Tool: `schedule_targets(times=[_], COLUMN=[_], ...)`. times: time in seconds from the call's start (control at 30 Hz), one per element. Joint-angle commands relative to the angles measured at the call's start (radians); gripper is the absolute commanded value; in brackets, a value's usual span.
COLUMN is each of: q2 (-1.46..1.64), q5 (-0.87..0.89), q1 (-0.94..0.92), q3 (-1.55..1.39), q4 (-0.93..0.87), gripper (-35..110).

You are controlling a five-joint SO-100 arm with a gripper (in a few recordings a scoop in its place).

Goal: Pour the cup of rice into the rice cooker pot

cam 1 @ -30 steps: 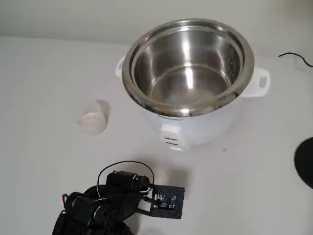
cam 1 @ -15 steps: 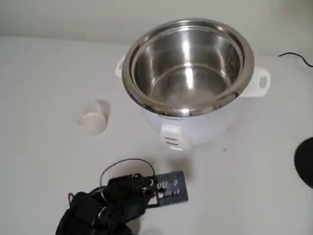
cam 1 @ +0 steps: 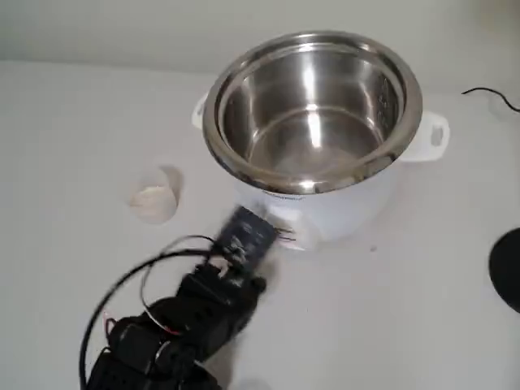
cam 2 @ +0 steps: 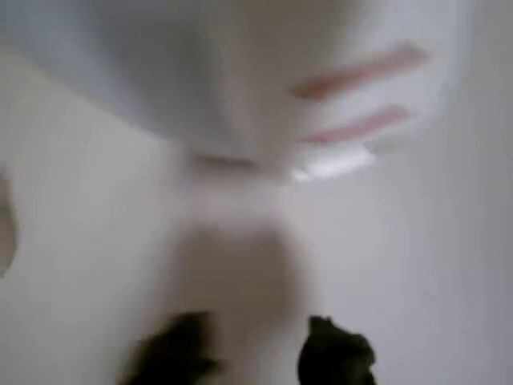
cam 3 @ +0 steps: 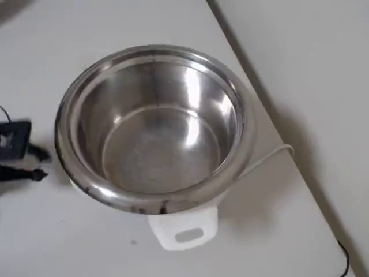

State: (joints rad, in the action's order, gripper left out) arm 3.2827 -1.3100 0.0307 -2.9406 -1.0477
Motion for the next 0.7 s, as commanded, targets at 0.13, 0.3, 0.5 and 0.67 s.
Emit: schedule_targets(times=[0.13, 0.3, 0.5, 0.67], q2=[0.009, 0.014, 0.000, -0.371], q5=[-0.160, -0.160, -0.127, -0.129], q1=[0.308, 0.433, 0.566, 0.528], q3=[0.075, -0.066, -0.167, -0.169], q4=[0.049, 0.437, 0.623, 1.006], gripper=[47, 49, 45, 48])
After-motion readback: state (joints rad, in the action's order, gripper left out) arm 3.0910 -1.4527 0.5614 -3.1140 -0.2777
